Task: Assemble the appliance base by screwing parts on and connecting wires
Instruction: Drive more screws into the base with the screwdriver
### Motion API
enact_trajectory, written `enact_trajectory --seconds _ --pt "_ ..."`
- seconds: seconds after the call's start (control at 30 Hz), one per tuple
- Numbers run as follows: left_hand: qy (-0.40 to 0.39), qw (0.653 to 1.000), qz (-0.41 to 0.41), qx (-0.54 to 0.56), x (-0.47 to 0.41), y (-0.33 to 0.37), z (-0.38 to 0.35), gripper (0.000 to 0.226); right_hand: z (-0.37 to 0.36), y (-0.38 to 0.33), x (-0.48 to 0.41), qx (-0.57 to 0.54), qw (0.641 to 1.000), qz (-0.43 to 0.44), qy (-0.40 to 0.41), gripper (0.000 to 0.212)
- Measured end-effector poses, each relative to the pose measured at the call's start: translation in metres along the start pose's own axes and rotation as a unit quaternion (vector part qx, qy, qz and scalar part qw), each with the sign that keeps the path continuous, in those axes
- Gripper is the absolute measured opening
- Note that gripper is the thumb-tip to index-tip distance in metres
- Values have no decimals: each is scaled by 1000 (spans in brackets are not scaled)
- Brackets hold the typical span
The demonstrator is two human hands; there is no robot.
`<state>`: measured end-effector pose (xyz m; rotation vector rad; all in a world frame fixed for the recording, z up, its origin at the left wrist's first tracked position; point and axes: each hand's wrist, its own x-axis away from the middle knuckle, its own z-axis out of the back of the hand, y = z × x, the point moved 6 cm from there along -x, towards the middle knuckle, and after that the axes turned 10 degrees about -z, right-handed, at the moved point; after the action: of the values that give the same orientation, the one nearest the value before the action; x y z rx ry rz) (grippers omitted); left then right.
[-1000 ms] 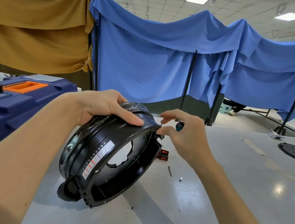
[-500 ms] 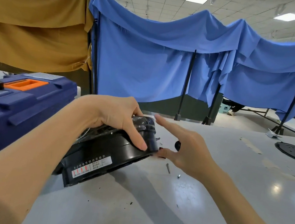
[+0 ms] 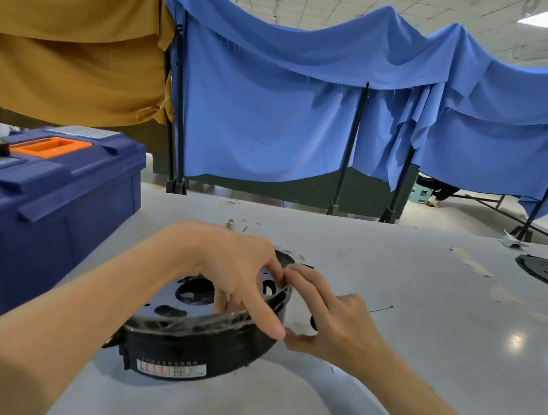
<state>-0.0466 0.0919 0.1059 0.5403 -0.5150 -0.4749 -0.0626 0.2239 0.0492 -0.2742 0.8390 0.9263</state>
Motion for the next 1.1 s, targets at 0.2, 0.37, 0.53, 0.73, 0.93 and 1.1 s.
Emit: enact_trajectory --seconds 0.2,0.37,0.53,0.73,0.93,1.1 --pt "107 991 -58 -61 -11 -19 -1 25 -10 -3 17 4 999 33 23 62" --pt "158 984 -67 -35 -27 -34 -12 76 -9 -9 27 8 996 72 54 56" --pt "147 985 -94 -10 -33 -41 -26 82 -7 -11 41 10 992 114 57 58" --pt "131 984 -118 -3 -34 -50 -39 69 -5 -15 38 26 981 190 42 40" --pt "141 982 -123 -6 -33 -57 -42 65 -2 -13 33 35 979 200 0 28" --pt "141 982 -122 -3 -35 -57 -43 65 -2 -12 35 30 982 185 -15 36"
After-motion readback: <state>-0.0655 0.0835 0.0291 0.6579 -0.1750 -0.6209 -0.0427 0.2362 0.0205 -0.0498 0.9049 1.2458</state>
